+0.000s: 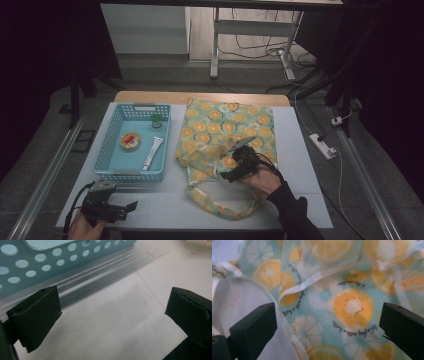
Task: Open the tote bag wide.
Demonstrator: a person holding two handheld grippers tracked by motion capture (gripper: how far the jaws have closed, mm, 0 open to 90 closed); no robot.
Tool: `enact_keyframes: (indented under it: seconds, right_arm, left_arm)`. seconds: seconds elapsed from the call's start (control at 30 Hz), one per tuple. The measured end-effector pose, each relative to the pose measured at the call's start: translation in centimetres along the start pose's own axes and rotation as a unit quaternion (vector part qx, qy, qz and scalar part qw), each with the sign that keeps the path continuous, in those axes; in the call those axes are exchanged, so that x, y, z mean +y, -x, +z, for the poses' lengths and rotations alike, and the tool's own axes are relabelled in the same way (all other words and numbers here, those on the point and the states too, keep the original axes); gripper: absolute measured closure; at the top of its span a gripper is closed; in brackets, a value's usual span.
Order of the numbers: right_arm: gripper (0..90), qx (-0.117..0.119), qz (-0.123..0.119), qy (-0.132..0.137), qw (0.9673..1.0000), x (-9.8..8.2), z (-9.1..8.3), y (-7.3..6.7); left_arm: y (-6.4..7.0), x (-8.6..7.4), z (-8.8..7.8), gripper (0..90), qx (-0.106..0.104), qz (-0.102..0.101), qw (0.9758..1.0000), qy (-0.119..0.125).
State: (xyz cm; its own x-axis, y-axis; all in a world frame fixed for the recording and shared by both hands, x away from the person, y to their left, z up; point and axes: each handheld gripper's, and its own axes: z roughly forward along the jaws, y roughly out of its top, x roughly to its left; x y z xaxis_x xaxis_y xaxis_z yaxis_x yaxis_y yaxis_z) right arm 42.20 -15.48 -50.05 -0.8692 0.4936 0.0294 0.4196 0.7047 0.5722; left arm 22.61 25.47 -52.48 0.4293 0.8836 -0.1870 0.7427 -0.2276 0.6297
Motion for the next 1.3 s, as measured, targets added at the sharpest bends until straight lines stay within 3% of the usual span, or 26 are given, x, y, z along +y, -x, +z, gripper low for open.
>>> enact_keyframes:
  seconds: [0.37, 0.73, 0.77, 1.03, 1.13, 1.3]
  right_arm:
    - [14.3, -0.005, -0.029, -0.032, 0.9991, -0.7, 1.7, -0.7]
    - [34.6, -0.016, -0.041, -0.019, 0.9988, -0.9, 1.3, -0.2]
    - [43.1, -0.011, -0.044, -0.016, 0.9988, -1.0, 1.2, -0.2]
    - [80.8, -0.004, -0.048, -0.016, 0.9987, -0.9, 0.8, 0.0]
    - [87.6, -0.004, -0.045, -0.017, 0.9988, -0.9, 0.7, 0.2]
    - [89.8, -0.004, -0.042, -0.006, 0.9991, -0.8, 0.4, 0.4]
  left_arm:
    - [0.0, 0.0, 0.0, 0.2, 0.0, 0.001, 1.0, 0.0]
    - [0.0, 0.0, 0.0, 0.3, 0.0, 0.002, 1.0, 0.0]
    - [0.0, 0.0, 0.0, 0.3, 0.0, 0.002, 1.0, 0.0]
    - [0.0, 0.0, 0.0, 0.3, 0.0, 0.002, 1.0, -0.001]
    - [0.0, 0.0, 0.0, 0.3, 0.0, 0.002, 1.0, -0.001]
    - [0.0, 0.0, 0.0, 0.3, 0.0, 0.002, 1.0, -0.001]
